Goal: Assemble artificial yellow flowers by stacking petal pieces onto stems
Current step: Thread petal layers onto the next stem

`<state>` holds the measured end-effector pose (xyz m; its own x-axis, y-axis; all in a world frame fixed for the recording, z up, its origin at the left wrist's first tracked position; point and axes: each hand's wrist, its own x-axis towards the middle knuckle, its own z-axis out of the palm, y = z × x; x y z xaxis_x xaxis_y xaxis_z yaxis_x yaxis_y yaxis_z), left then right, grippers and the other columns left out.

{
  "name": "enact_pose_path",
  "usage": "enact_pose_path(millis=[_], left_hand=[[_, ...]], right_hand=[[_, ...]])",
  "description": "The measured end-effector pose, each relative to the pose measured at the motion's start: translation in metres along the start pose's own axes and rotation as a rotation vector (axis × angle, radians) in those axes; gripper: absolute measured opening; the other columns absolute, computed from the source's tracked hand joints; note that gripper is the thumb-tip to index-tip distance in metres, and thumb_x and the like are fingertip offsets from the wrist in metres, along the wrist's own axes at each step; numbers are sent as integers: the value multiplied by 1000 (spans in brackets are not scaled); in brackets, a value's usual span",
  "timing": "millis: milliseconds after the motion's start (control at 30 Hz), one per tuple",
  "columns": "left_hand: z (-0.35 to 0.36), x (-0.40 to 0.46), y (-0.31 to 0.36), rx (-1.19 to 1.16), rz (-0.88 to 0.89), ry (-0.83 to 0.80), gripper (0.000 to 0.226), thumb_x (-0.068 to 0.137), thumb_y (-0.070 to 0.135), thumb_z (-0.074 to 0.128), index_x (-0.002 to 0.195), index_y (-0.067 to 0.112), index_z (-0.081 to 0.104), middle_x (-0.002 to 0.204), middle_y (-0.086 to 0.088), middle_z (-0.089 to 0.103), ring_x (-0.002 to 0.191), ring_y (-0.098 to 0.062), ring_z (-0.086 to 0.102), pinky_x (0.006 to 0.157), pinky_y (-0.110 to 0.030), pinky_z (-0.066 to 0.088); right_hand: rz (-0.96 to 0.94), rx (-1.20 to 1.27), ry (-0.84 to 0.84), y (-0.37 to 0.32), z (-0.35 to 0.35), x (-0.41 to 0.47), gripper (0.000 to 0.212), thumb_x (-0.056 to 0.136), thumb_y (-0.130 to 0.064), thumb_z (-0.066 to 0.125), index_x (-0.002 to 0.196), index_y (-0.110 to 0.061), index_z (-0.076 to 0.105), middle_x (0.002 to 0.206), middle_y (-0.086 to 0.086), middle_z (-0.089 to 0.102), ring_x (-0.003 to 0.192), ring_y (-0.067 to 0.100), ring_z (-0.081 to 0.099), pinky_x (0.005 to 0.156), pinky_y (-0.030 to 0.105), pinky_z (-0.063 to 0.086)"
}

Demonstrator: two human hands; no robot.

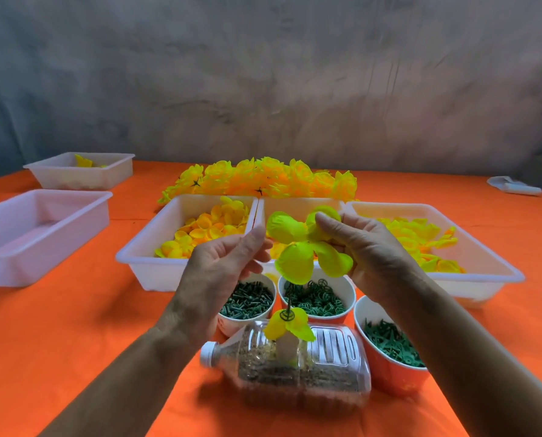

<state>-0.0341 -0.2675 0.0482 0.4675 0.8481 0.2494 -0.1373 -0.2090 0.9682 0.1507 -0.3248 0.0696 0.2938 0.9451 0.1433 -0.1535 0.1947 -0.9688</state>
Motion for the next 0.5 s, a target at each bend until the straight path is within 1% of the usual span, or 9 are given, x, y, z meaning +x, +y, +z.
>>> enact_pose_path(millis=[33,100,133,167,233,300,367,433,500], left_hand=[[3,2,6,-34,-46,1,42,57,63,63,70,24,74,74,0,70,65,-10,60,64,-24,46],[9,6,15,-92,-159,-20,50,47,64,68,73,21,71,71,0,70,58,-10,57,53,-21,44],[12,7,18,-115,-207,-45,54,43,62,70,76,19,69,71,-1,69,58,-11,58,52,-21,45],[13,7,20,-128,-241,-76,55,41,59,73,76,18,70,73,-3,70,60,-13,59,54,-24,47],[16,6,22,-133,-278,-125,45,39,48,78,72,18,74,73,-3,70,63,-17,62,61,-31,48],[17,5,22,-166,-300,-140,26,42,32,79,64,19,75,69,-2,71,59,-15,65,57,-29,53],[18,6,20,-218,-321,-125,12,49,20,75,59,16,74,66,-4,71,56,-14,67,52,-26,55],[17,6,19,-240,-322,-109,10,50,18,74,59,13,73,65,-6,71,54,-15,67,48,-25,55],[15,7,19,-235,-313,-92,16,49,19,74,62,11,72,66,-7,71,54,-15,67,46,-24,53]], right_hand=[[3,-5,-9,0,2,-1,26,64,-28,70,82,-11,67,74,4,72,63,12,66,50,21,51],[2,-14,-19,0,6,-4,25,63,-29,70,80,-11,67,75,6,71,63,13,65,49,21,51],[0,-23,-24,0,8,-6,26,63,-29,70,81,-11,67,76,6,71,63,13,65,50,21,50],[-2,-32,-29,0,10,-8,26,63,-29,70,81,-11,66,76,6,71,63,13,65,50,21,50],[-6,-45,-42,-1,12,-12,26,64,-29,69,81,-10,65,73,5,70,61,12,65,49,21,49],[-4,-50,-51,-3,14,-15,26,64,-28,69,81,-9,64,71,4,69,59,11,64,48,21,49],[10,-49,-51,-4,16,-18,26,64,-27,69,81,-8,64,71,5,69,59,12,64,50,23,50],[33,-73,-64,-6,17,-20,31,62,-28,70,85,-7,64,75,9,68,60,17,63,56,29,48],[69,-120,-78,-8,17,-22,40,56,-26,74,90,-7,65,78,11,69,61,20,63,62,33,46]])
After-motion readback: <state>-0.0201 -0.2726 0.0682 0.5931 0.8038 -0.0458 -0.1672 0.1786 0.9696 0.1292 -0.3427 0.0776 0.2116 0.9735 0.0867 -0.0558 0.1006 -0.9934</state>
